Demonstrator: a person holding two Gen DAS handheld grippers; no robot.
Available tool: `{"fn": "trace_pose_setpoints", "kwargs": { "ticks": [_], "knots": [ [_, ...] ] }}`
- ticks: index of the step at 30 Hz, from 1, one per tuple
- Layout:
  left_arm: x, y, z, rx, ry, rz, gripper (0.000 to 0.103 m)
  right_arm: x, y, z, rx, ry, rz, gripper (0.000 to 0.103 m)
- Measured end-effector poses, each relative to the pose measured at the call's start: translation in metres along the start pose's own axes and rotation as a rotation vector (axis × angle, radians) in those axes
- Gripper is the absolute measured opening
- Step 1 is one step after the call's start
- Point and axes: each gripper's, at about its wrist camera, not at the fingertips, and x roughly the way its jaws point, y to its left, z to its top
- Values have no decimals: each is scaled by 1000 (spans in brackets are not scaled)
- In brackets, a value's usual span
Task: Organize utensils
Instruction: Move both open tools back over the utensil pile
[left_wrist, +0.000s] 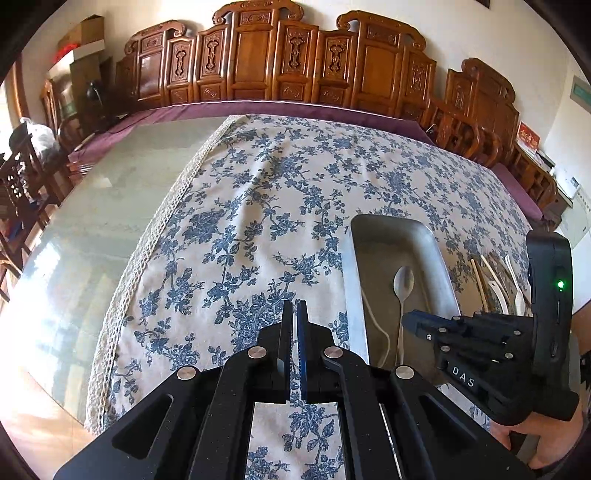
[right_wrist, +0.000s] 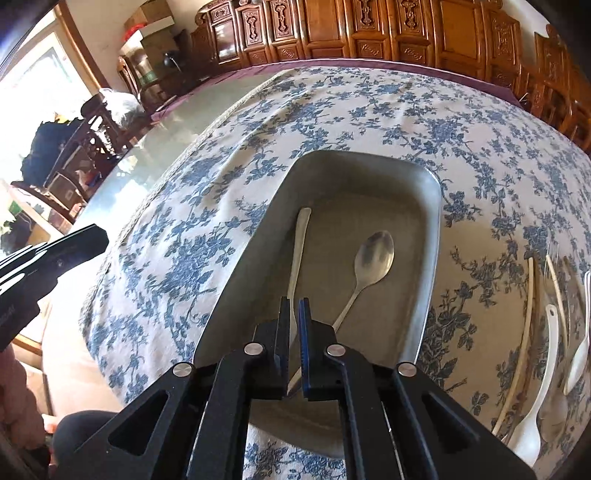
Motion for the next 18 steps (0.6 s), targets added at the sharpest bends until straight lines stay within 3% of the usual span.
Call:
{"fn": "trace_pose_setpoints", "kwargs": {
  "ticks": [6,11,12,14,18],
  "knots": [
    [-6,-18,-2,18,-12,-19,1,-33,-14,-4,0,-72,23,8],
    [-12,-46,-7,38,-18,-55,3,-75,-44,-21,-33,-131,-11,8],
    [-13,-54,-8,44,-18,-63,5,-85,-54,-28,-41,-141,-25,8],
    [-15,-69,-13,56,-23,-82,25,-99,-72,-39,-50,-150,-53,7],
    [-15,-100,-22,83,-20,-124,33,-118,-112,-63,-46,-156,-110,7]
  ]
}}
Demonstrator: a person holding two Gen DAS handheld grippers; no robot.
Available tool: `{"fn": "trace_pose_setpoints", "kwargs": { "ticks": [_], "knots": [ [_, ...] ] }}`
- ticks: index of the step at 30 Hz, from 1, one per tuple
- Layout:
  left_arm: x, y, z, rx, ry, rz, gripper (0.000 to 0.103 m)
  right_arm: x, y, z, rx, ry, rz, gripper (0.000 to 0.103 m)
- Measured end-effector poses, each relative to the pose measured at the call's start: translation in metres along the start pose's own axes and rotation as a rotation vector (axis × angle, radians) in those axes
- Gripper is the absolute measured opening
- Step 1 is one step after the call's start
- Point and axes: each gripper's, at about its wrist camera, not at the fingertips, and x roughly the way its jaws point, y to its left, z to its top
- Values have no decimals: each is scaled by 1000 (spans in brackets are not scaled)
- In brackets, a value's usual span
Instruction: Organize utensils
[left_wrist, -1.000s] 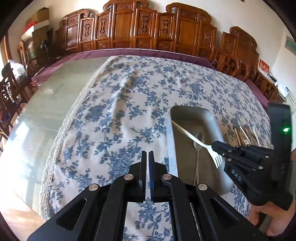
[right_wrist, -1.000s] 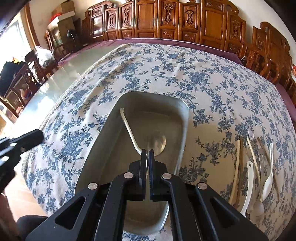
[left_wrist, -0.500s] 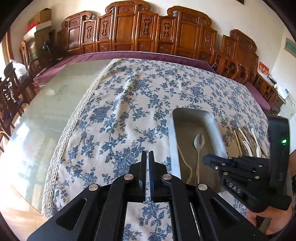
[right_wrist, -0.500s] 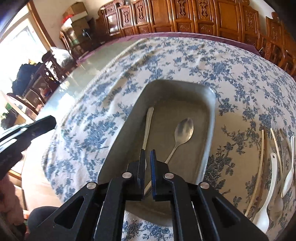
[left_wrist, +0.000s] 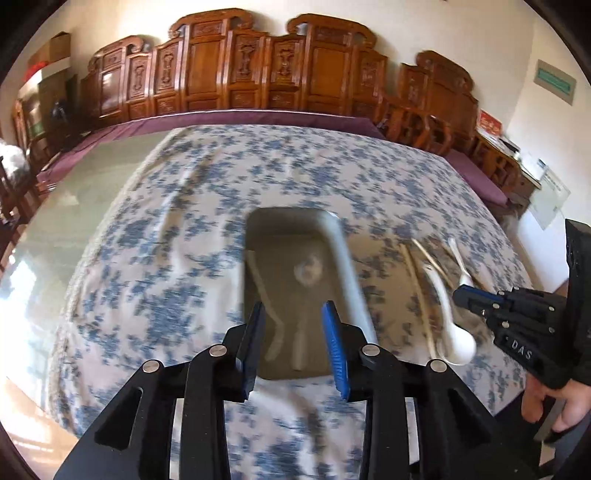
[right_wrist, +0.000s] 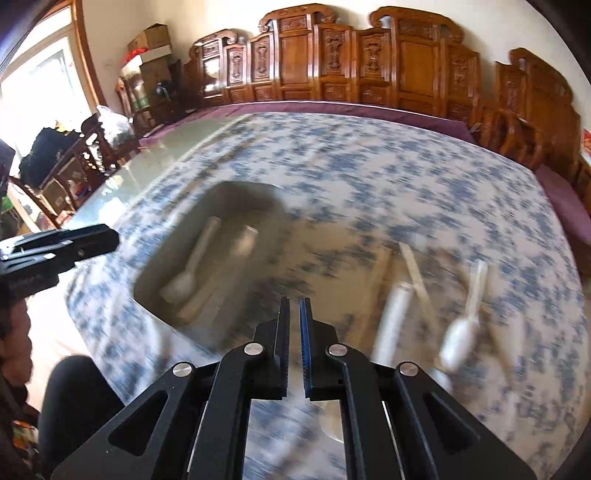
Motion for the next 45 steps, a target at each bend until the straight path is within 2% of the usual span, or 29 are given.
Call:
{"fn": "trace_pose_setpoints", "kwargs": {
  "ticks": [1,3,6,9,17,27,28,29,36,45],
  "knots": [
    [1,-7,-2,5,-1,-9,37,-2,-12,-7,4,4,-13,11],
    [3,-21,-6,9,-1,-28,38,-2,-32,-16,16,18,-24,19],
    [10,-41,-13,19,9,-45,38,6,-60,-28,64,36,-39,19],
    [17,-54,-20,30,27,-58,40,14,-72,-35,74,42,-35,19],
    [31,-80,-29,63,48,-64,42,47,-74,-42,29,75,12,19],
    [40,-91,-28,71,68,-52,42,62,-72,-45,10,129,62,19],
    [41,-91,-28,71,68,-52,42,62,-71,-45,4,130,65,13],
    [41,-91,-28,69,68,-52,44,61,-69,-45,-8,129,71,8],
    [45,-99,-28,72,76,-49,45,33,-65,-41,-41,71,120,4],
    [66,-126,-22,121,106,-62,45,5,-119,-39,99,-2,98,4]
  ]
}}
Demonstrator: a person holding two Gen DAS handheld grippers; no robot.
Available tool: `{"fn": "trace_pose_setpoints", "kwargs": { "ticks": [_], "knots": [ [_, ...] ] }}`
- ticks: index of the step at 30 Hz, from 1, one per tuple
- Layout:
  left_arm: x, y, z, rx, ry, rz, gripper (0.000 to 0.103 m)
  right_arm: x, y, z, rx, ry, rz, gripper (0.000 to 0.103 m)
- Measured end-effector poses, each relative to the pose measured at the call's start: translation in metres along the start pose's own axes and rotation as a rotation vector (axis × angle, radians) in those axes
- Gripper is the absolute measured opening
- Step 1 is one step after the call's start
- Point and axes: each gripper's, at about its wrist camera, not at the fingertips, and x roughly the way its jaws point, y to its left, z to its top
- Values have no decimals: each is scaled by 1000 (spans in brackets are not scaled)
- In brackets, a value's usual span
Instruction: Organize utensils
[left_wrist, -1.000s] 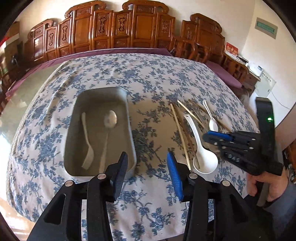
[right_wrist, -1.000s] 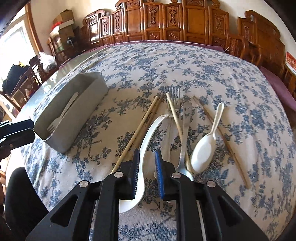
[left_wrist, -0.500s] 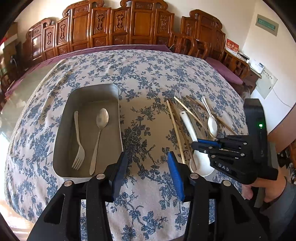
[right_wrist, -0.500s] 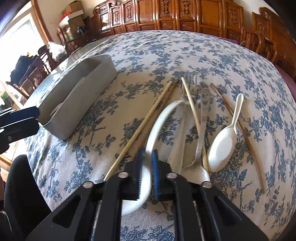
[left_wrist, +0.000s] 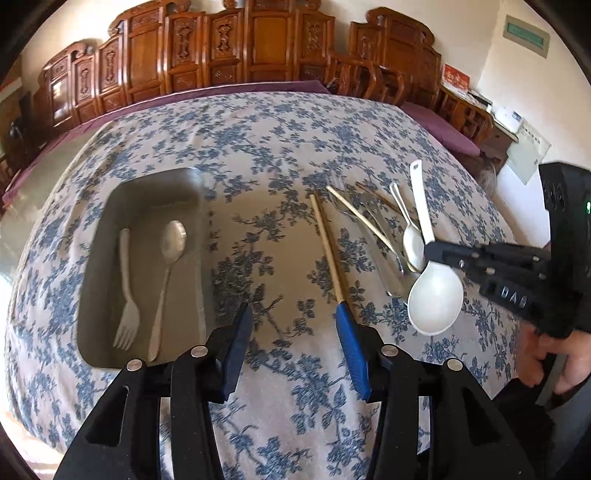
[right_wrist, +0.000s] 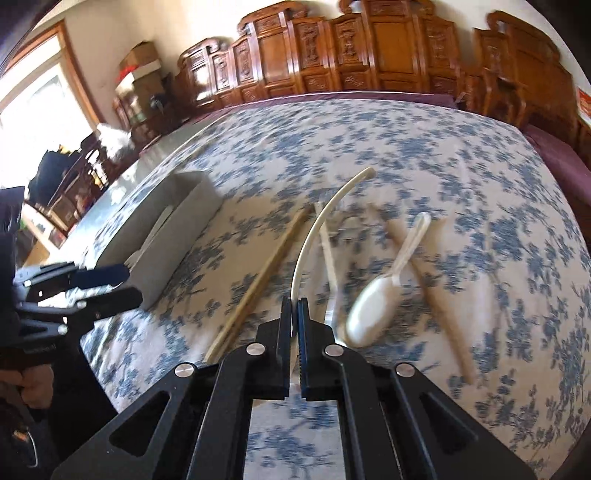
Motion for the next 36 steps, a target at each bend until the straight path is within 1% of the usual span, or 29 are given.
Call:
{"fn": "trace_pose_setpoints", "kwargs": {
  "ticks": [2,7,9,11,16,17,20,24,27,28,29,30,32,36],
  "knots": [
    [11,-6,3,10,19,0,45,1,-6,-1,16,1,-2,4],
    [38,-19,8,33,66,-4,44,5,-3,-1,0,9,2,4],
    [51,-24,10,39,87,-1,42,8,-1,-2,-8,17,1,4],
    [59,-26,10,43,97,1,36,8,-1,-1,-6,16,4,4],
    [76,-27,11,28,124,16,27,9,-1,1,-4,11,19,4],
    [80,-27,11,27,129,17,27,9,-1,2,-4,11,20,4],
    [83,-28,12,31,127,16,26,10,0,3,-5,6,30,4],
    [87,-34,13,55,125,48,24,10,1,5,-8,4,34,5],
    [89,-33,15,55,123,59,18,10,0,6,-5,2,34,5],
    [89,-32,16,51,124,59,14,10,0,6,-4,2,32,5],
    [89,-31,17,47,126,57,6,10,-1,5,-4,3,31,5],
    [89,-30,17,41,126,46,4,10,-1,5,-3,3,30,5],
    [88,-26,16,29,128,26,4,11,0,4,-4,5,28,5],
    [78,-23,14,32,117,22,4,13,1,4,-8,11,24,5]
  ]
}}
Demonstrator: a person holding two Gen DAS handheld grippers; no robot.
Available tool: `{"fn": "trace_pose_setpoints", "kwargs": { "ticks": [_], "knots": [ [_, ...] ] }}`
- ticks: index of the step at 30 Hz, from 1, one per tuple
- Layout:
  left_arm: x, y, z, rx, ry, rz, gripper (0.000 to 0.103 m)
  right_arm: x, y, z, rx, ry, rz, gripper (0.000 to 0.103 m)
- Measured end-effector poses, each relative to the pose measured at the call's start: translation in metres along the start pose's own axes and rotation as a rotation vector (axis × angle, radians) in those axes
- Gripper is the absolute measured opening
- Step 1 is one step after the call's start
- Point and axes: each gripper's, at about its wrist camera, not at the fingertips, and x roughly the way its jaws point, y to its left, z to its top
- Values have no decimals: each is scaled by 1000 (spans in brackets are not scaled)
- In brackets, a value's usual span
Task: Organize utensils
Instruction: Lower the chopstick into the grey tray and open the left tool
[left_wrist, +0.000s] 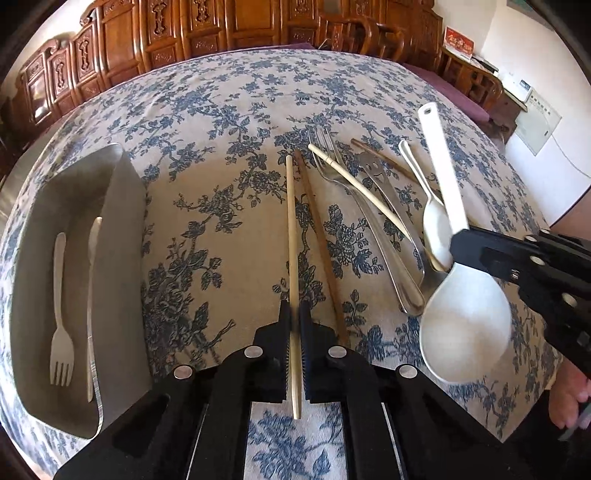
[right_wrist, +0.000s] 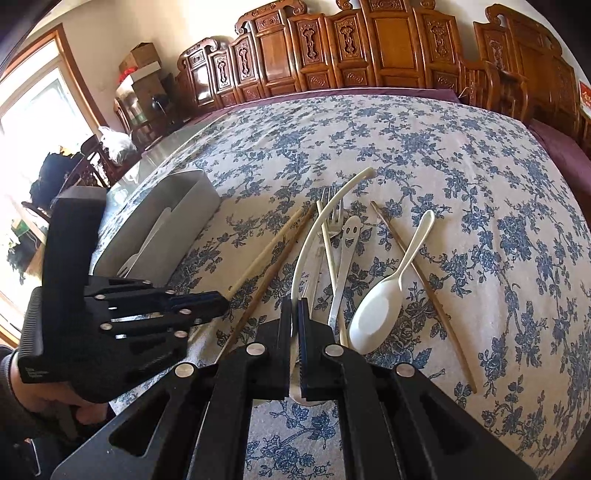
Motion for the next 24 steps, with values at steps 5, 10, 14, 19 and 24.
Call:
{"fn": "trace_pose_setpoints", "kwargs": {
  "ticks": [5,10,14,19,24],
  "knots": [
    [-18,4,-5,6,-26,2,4,2,6,-1,-15,1,3,5],
    [-38,12,-9,-8,-54,-4,4,2,12,-3,-28,5,-3,4],
    [-54,16,-11,-8,-78,-2,4,1,18,-5,-34,5,5,4],
    [-79,26,-12,-11,-118,11,4,1,33,-7,-65,8,26,4],
    [-102,43,-12,-40,-160,19,4,1,48,-8,-83,4,51,4]
  ]
}}
